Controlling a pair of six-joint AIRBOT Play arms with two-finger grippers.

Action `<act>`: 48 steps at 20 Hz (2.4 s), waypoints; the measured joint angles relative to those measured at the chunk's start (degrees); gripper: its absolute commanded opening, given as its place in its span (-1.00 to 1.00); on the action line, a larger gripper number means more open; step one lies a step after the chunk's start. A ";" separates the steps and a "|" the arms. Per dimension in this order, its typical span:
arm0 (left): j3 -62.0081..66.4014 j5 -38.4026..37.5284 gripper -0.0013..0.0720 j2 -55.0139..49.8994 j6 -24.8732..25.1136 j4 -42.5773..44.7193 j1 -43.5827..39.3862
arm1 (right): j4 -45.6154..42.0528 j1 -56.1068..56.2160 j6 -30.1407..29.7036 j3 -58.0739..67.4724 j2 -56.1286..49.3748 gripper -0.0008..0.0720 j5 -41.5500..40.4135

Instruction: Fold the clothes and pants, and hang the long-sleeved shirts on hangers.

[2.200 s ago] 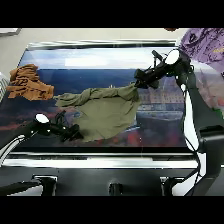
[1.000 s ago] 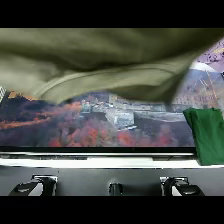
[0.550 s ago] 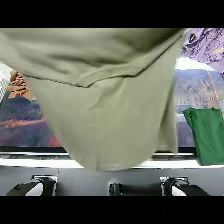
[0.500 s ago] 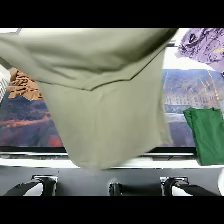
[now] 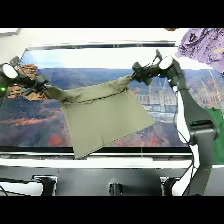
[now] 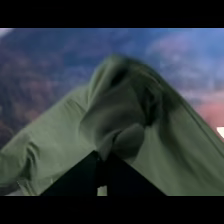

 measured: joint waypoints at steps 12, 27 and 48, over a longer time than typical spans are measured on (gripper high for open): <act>-0.33 -5.46 -0.92 -2.73 -0.74 -0.15 -1.11 | -6.12 -17.40 -18.86 -10.69 15.43 0.38 24.52; -0.33 -6.23 -0.92 -2.75 -0.76 -0.20 -1.11 | 3.58 -24.55 -33.48 -56.57 27.19 0.35 8.31; -0.35 -10.38 -0.92 -2.75 -0.79 -0.28 -1.16 | -18.01 -18.38 -13.38 -23.91 19.91 -0.90 -2.99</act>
